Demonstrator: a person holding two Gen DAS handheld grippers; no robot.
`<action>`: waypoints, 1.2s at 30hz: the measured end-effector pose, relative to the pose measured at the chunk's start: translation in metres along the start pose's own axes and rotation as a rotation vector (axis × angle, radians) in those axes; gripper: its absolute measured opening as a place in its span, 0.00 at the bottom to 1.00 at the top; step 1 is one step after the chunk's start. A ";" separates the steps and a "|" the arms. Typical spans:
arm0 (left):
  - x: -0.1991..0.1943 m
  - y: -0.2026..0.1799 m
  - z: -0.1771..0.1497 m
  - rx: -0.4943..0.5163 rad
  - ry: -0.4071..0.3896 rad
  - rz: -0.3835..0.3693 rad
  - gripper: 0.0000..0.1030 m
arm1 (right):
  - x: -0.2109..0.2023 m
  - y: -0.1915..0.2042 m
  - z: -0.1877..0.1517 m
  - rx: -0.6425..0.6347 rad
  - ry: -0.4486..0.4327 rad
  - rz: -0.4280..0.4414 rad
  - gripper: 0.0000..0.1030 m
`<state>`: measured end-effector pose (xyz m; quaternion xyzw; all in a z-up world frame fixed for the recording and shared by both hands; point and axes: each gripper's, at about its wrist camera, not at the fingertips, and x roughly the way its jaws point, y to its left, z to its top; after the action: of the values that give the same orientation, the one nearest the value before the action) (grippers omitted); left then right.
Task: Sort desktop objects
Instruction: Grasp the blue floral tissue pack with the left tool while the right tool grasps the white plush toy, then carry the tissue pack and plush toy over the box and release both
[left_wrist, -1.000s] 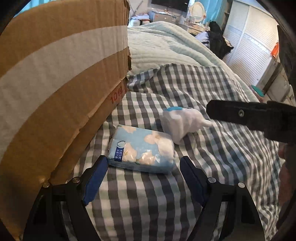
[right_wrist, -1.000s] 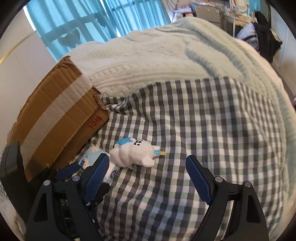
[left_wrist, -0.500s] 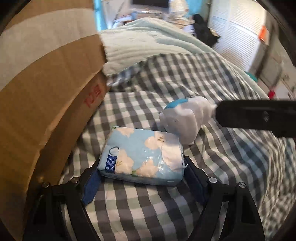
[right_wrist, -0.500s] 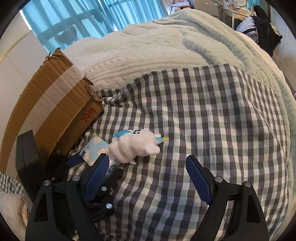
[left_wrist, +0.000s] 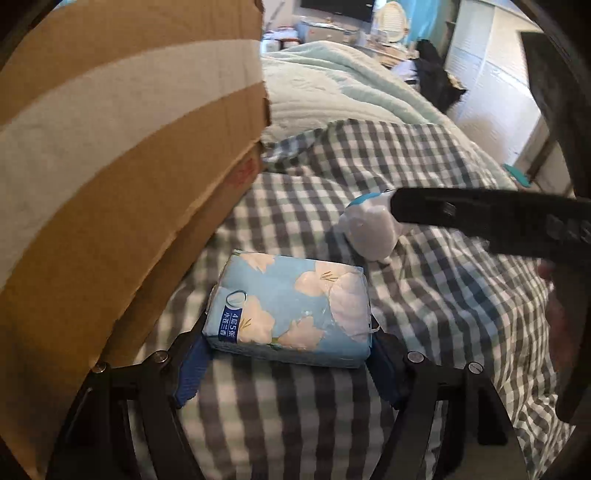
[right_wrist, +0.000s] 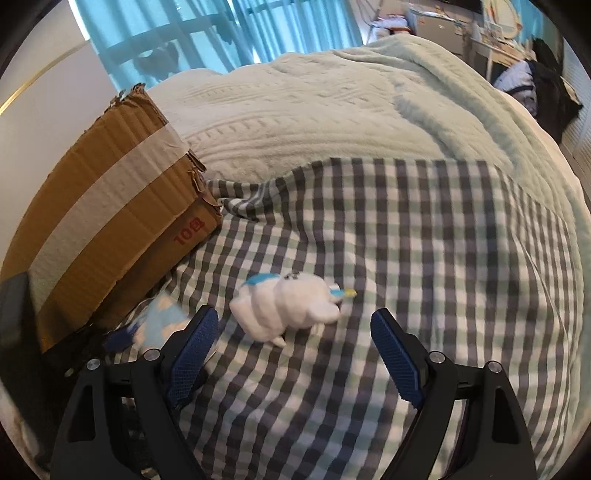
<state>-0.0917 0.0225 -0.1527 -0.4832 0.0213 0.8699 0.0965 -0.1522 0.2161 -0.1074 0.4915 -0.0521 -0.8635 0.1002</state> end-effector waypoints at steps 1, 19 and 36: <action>-0.002 -0.001 -0.001 -0.002 0.009 0.014 0.74 | 0.004 0.001 0.001 -0.001 0.005 0.013 0.82; 0.001 0.011 0.006 -0.107 0.072 -0.023 0.74 | 0.022 0.010 -0.007 -0.037 0.057 -0.084 0.62; -0.048 0.000 -0.006 -0.056 0.069 -0.076 0.74 | -0.067 0.006 -0.085 0.149 0.024 -0.063 0.62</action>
<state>-0.0620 0.0148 -0.1160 -0.5158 -0.0180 0.8488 0.1150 -0.0451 0.2256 -0.0932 0.5094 -0.0995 -0.8540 0.0365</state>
